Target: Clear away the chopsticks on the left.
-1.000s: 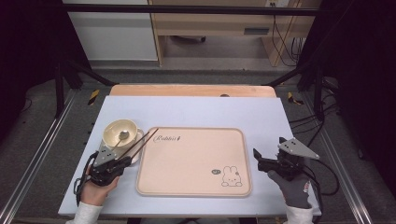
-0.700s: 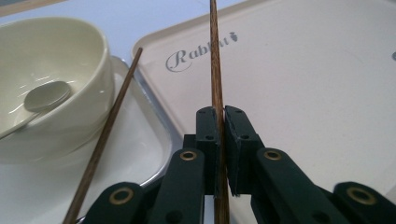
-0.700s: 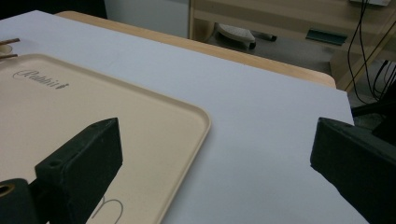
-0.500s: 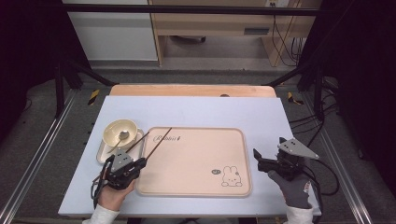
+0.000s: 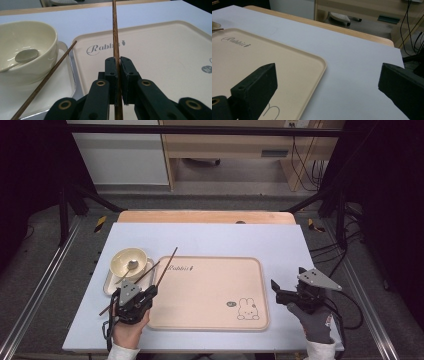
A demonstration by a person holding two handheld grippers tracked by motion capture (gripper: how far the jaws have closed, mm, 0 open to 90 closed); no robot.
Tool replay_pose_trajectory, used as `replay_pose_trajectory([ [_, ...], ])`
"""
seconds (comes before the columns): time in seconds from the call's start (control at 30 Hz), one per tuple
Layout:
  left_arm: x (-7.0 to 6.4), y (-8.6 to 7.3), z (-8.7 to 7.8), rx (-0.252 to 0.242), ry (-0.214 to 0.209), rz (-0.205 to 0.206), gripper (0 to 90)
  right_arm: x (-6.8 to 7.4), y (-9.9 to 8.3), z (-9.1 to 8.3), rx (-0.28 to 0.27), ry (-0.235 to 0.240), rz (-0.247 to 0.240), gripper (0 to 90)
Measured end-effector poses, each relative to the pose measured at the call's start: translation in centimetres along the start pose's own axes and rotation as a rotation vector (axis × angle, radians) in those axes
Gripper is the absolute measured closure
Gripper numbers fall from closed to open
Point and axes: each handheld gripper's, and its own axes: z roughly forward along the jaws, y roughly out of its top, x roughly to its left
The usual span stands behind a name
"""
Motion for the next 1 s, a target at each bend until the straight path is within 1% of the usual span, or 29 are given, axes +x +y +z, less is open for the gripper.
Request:
replay_pose_trajectory([
  [0.03, 0.0, 0.0, 0.0, 0.000, 0.000, 0.000, 84.7, 0.0, 0.0, 0.0, 0.000, 0.000, 0.000, 2.4],
  [0.07, -0.2, -0.1, 0.0, -0.007, 0.014, -0.011, 84.7, 0.0, 0.0, 0.0, 0.000, 0.000, -0.004, 2.4],
  [0.1, -0.4, -0.3, 0.0, -0.022, 0.031, -0.039, 84.7, 0.0, -0.1, 0.1, 0.000, 0.000, -0.008, 2.4],
  [0.13, -0.4, -0.3, 0.0, -0.022, 0.031, -0.039, 84.7, 0.0, -0.1, 0.1, 0.000, 0.000, -0.008, 2.4],
  [0.17, -0.7, -0.6, 0.0, -0.038, 0.043, -0.076, 84.7, 0.1, -0.1, 0.2, 0.004, 0.002, -0.003, 2.4],
  [0.2, -0.7, -0.6, 0.0, -0.038, 0.043, -0.076, 84.7, 0.1, -0.1, 0.2, 0.004, 0.002, -0.003, 2.4],
  [0.23, -1.0, -0.8, 0.0, -0.049, 0.061, -0.102, 84.7, 0.1, -0.1, 0.2, 0.005, 0.003, -0.006, 2.4],
  [0.27, -1.0, -0.8, 0.0, -0.049, 0.061, -0.102, 84.7, 0.1, -0.1, 0.2, 0.005, 0.003, -0.006, 2.4],
  [0.3, -1.3, -1.1, 0.1, -0.056, 0.081, -0.121, 84.6, 0.2, -0.1, 0.3, 0.005, 0.005, -0.007, 2.4],
  [0.33, -1.3, -1.1, 0.1, -0.056, 0.081, -0.121, 84.6, 0.2, -0.1, 0.3, 0.005, 0.005, -0.007, 2.4],
  [0.4, -1.5, -1.3, 0.2, -0.055, 0.099, -0.137, 84.6, 0.2, -0.1, 0.3, 0.006, 0.006, -0.008, 2.4],
  [0.43, -1.6, -1.6, 0.5, -0.058, 0.116, -0.148, 84.7, 0.2, -0.1, 0.3, 0.003, 0.008, -0.007, 2.5],
  [0.5, -1.7, -1.8, 0.7, -0.056, 0.119, -0.154, 84.7, 0.2, -0.1, 0.2, 0.003, 0.007, -0.006, 2.5],
  [0.53, -1.7, -1.9, 0.8, -0.058, 0.125, -0.158, 84.7, 0.2, -0.1, 0.2, 0.003, 0.007, -0.006, 2.5],
  [0.57, -1.8, -2.3, 1.0, -0.054, 0.141, -0.167, 84.7, 0.1, -0.1, 0.2, 0.004, 0.008, -0.005, 2.5],
  [0.6, -1.8, -2.3, 1.0, -0.054, 0.141, -0.167, 84.7, 0.1, -0.1, 0.2, 0.004, 0.008, -0.005, 2.5],
  [0.63, -1.9, -2.7, 1.3, -0.047, 0.154, -0.172, 84.7, 0.2, -0.1, 0.3, 0.005, 0.009, -0.007, 2.4],
  [0.67, -1.9, -2.7, 1.3, -0.047, 0.154, -0.172, 84.7, 0.2, -0.1, 0.3, 0.005, 0.009, -0.007, 2.4],
  [0.7, -1.9, -3.0, 1.6, -0.036, 0.156, -0.184, 84.7, 0.3, -0.2, 0.5, 0.008, 0.012, -0.012, 2.5],
  [0.73, -1.9, -3.0, 1.6, -0.036, 0.156, -0.184, 84.7, 0.3, -0.2, 0.5, 0.008, 0.012, -0.012, 2.5],
  [0.77, -1.8, -3.2, 2.0, -0.027, 0.168, -0.189, 84.6, 0.4, -0.2, 0.6, 0.017, 0.016, -0.010, 2.4],
  [0.8, -1.8, -3.2, 2.0, -0.027, 0.168, -0.189, 84.7, 0.4, -0.2, 0.6, 0.017, 0.016, -0.010, 2.4],
  [0.9, -1.5, -3.4, 2.7, -0.001, 0.201, -0.203, 84.7, 0.5, -0.2, 0.7, 0.020, 0.017, -0.014, 2.4],
  [1.0, -1.3, -3.5, 3.0, 0.009, 0.203, -0.210, 84.7, 0.4, -0.2, 0.7, 0.021, 0.015, -0.014, 2.4],
])
